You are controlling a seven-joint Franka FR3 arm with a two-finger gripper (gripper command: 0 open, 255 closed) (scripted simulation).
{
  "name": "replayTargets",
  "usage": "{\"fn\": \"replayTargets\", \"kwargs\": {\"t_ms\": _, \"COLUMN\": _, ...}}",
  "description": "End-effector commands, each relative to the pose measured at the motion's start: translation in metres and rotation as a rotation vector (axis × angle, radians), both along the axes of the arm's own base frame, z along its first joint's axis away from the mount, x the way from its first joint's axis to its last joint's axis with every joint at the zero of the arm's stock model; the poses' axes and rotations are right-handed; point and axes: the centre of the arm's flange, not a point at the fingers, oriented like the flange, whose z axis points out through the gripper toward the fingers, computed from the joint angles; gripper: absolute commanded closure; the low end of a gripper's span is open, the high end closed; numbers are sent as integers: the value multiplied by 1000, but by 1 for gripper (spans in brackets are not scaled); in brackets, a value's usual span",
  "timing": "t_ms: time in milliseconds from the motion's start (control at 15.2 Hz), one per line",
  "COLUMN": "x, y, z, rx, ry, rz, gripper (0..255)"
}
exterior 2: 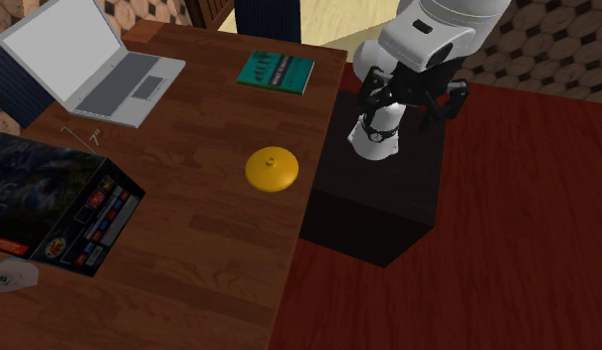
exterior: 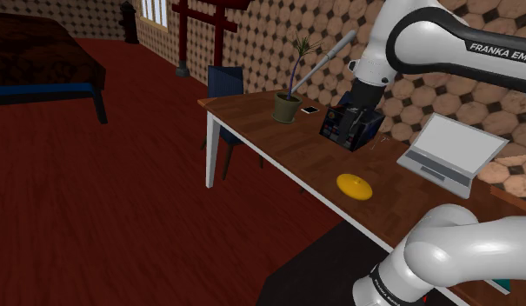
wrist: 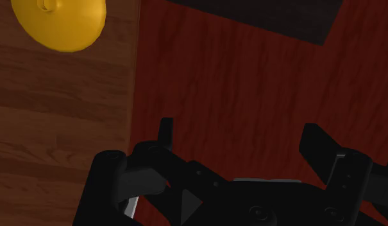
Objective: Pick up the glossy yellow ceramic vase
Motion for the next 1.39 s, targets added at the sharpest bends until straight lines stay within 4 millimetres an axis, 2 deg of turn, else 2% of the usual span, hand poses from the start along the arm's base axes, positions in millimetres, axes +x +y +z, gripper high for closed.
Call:
{"fn": "replayTargets", "kwargs": {"t_ms": 0, "x": 0, "y": 0, "z": 0, "rx": 0, "ry": 0, "rz": 0, "gripper": 0}}
{"fn": "replayTargets", "kwargs": {"t_ms": 1320, "x": -4, "y": -209, "z": -162, "rx": 4, "ry": 29, "rz": -70, "gripper": 0}}
